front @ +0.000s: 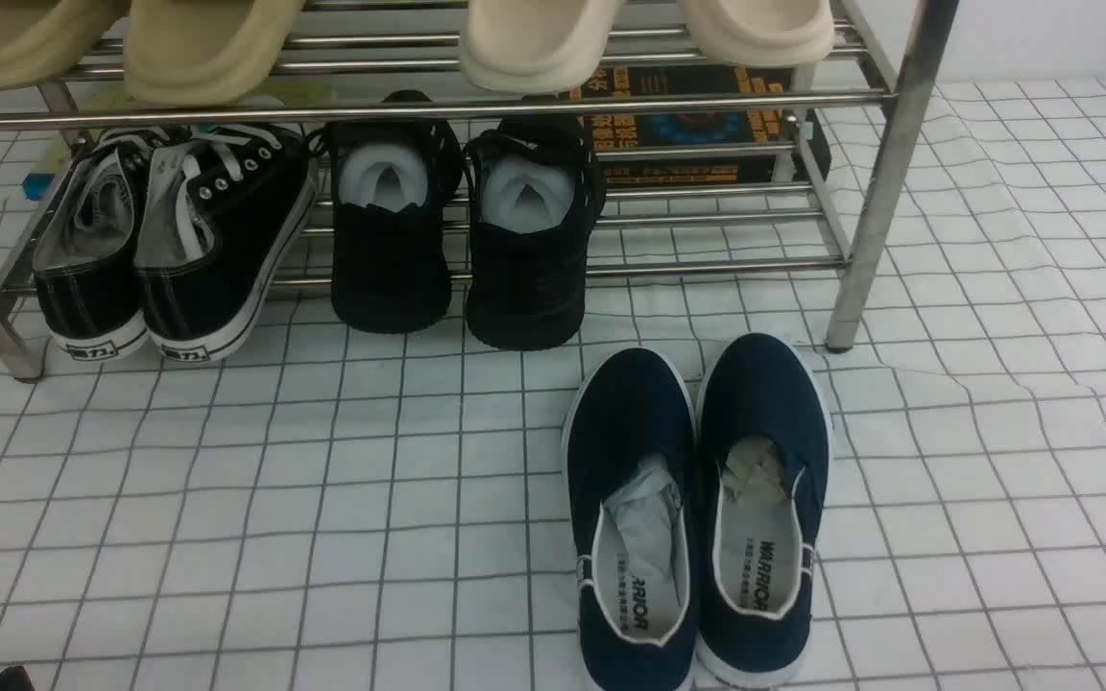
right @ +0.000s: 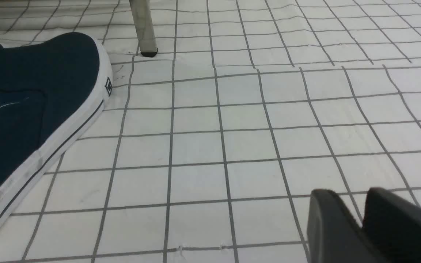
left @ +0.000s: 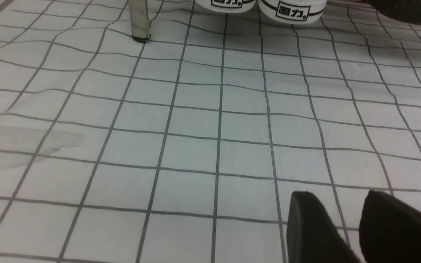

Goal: Take the shoes off the shelf with your hand from the white checkered tablecloth.
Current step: 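Grasp the leftmost shoe on the bottom shelf of the shoe rack with the left gripper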

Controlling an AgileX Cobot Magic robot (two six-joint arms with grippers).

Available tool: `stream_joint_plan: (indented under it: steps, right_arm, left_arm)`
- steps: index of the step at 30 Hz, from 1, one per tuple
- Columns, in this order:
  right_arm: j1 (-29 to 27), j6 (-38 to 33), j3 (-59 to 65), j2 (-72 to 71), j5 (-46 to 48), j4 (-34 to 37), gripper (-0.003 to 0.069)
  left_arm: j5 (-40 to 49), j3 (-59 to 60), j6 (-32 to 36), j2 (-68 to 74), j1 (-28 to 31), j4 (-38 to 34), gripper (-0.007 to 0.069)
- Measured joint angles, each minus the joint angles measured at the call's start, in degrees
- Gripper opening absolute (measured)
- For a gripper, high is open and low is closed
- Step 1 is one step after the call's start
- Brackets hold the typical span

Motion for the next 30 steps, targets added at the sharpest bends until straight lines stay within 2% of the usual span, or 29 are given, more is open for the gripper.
stream_joint_plan:
  steps: [30]
  right_arm:
    - [0.0,0.0,0.0,0.0,0.0,0.2,0.0211]
  left_arm:
    - [0.0,0.0,0.0,0.0,0.0,0.0,0.0239]
